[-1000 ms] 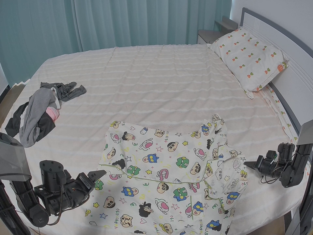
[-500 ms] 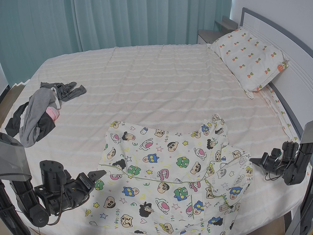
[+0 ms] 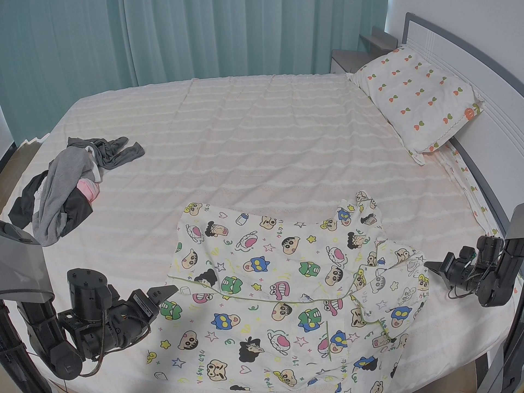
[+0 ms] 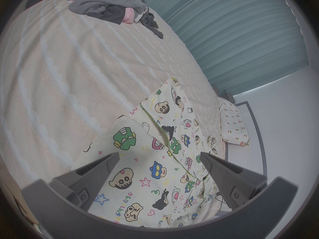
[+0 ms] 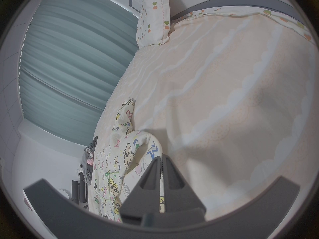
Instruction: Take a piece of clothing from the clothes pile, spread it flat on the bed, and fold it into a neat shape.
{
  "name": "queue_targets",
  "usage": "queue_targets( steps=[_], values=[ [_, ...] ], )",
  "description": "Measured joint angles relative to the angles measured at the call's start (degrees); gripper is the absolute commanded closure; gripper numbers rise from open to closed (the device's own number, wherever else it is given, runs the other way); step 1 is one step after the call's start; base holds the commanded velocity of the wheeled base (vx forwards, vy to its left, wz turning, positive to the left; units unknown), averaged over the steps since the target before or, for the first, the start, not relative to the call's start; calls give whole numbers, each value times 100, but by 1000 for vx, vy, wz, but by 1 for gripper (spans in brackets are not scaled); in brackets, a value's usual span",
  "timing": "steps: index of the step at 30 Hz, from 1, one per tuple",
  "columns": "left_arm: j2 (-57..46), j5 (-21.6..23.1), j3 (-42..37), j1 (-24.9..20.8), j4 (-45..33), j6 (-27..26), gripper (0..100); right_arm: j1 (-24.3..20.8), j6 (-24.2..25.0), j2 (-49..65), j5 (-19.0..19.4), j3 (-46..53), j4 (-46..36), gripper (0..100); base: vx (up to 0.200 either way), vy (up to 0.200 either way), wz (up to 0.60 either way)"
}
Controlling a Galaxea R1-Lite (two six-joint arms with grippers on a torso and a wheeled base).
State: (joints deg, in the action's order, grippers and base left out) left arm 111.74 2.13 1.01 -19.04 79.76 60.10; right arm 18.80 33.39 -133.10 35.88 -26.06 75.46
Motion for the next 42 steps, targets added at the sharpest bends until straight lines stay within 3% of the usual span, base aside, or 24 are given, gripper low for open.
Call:
queue_targets(
  steps=[21,22,30,34,38,42],
  values=[
    [33,11,96,37,11,-2,0,308,-2,-17,-7,-152,-24,100,0,0,0],
    [37,13,130,35,7,-7,0,306,-4,-17,-7,-144,-22,0,0,0,0],
    [240,18,1081,-6,-301,-82,0,262,-22,35,15,29,218,0,0,0,0],
    [383,-22,1751,-80,-1204,39,0,201,-22,71,24,171,553,0,0,0,0],
    [522,-187,2603,-258,-2297,494,0,134,0,96,33,327,976,0,0,0,0],
    [752,-612,3363,-518,-2918,884,0,57,27,118,44,468,1279,0,0,0,0]
  ],
)
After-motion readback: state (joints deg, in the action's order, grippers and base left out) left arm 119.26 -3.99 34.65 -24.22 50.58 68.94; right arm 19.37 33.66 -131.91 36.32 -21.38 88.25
